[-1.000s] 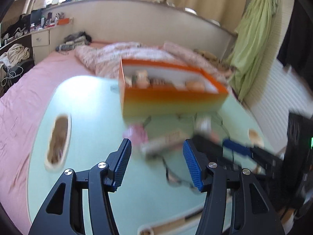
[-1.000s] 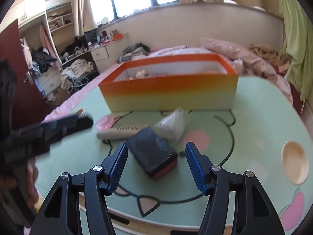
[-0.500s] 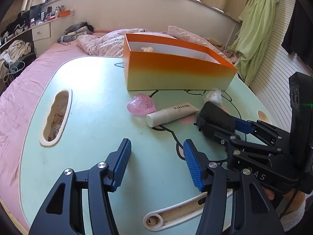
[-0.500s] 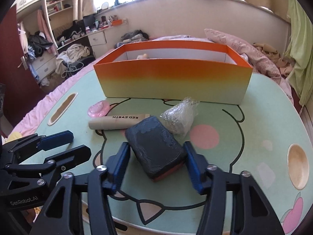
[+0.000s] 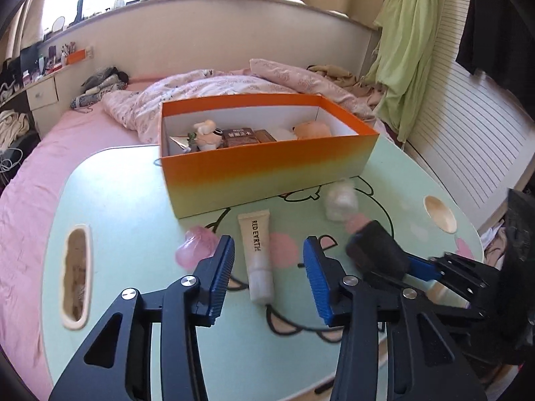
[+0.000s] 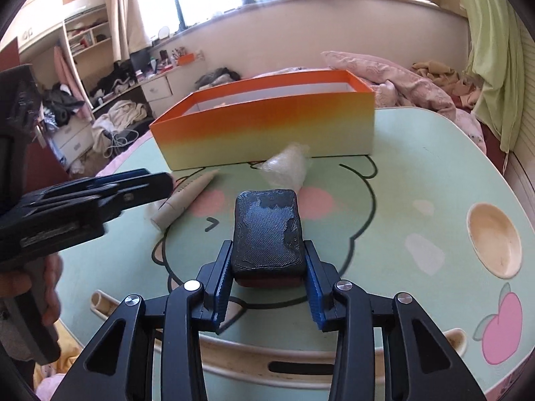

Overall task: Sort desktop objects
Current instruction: 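Grasp the white RED EARTH tube with left tool while right tool holds the pouch, then drop the tube into the orange box with left tool while right tool drops the pouch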

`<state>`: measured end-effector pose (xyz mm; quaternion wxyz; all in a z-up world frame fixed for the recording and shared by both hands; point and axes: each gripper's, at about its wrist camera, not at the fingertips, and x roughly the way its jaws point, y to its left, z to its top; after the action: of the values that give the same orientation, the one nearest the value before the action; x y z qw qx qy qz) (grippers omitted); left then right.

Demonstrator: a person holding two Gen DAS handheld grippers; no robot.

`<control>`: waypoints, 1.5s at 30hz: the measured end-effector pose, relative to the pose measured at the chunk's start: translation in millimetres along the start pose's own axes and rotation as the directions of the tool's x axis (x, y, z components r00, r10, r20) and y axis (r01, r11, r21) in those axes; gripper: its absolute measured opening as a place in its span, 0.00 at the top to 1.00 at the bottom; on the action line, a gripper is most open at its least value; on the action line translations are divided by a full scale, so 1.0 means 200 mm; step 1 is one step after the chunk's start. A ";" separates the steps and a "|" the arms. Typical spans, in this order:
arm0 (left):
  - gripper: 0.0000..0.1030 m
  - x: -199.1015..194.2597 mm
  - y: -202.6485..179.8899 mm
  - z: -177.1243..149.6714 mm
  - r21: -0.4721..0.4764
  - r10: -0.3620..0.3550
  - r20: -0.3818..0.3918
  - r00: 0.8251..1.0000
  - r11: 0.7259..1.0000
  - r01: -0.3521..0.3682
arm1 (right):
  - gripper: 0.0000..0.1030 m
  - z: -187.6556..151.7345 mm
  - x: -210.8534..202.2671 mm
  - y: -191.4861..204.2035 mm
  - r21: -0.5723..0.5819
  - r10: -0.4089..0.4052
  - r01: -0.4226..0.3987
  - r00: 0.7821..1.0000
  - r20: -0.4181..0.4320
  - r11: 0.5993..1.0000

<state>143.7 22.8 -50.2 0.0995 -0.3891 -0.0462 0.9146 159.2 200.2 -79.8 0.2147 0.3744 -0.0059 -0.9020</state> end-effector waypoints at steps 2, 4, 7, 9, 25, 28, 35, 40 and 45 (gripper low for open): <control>0.57 0.04 0.00 0.01 -0.005 0.010 -0.019 1.000 1.000 -0.010 | 0.64 0.00 -0.01 -0.01 0.008 0.006 -0.006 1.000 0.002 1.000; 0.57 0.08 0.00 0.02 0.003 0.020 -0.031 0.999 1.000 -0.020 | 0.64 0.00 -0.02 -0.02 0.015 0.010 -0.010 1.000 0.007 1.000; 0.65 0.15 -0.01 0.02 0.011 0.025 -0.065 0.998 1.000 -0.024 | 0.64 0.00 -0.03 -0.03 0.032 0.023 -0.023 1.000 0.010 0.999; 0.73 0.19 0.01 0.01 -0.019 0.002 -0.103 0.995 1.000 -0.004 | 0.64 0.00 -0.03 -0.04 0.044 0.031 -0.031 0.999 0.011 0.999; 0.79 -0.04 0.03 0.03 -0.055 -0.079 -0.019 0.997 0.995 0.078 | 0.64 0.10 -0.10 0.00 0.024 0.030 -0.032 0.998 0.058 0.999; 0.79 -0.13 0.04 0.12 -0.049 -0.084 0.031 0.996 0.995 0.086 | 0.64 0.17 -0.11 0.03 0.001 0.023 -0.023 0.997 0.079 1.000; 0.79 -0.15 0.11 0.29 -0.066 -0.040 0.069 0.997 0.997 0.044 | 0.64 0.40 -0.09 0.08 -0.038 0.008 -0.003 0.993 0.122 0.999; 0.79 -0.07 0.12 0.39 -0.070 -0.031 0.072 0.997 0.997 0.036 | 0.64 0.56 -0.01 0.08 -0.059 -0.002 0.010 0.991 0.132 0.998; 0.79 0.06 0.16 0.49 -0.087 -0.016 0.054 0.998 0.996 0.021 | 0.63 0.71 0.12 0.04 -0.059 -0.018 0.025 0.993 0.113 0.998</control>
<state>61.1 -6.2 4.1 0.0895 -0.3682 -0.0925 0.9208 51.8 161.9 7.8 0.2153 0.3164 0.0134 -0.9238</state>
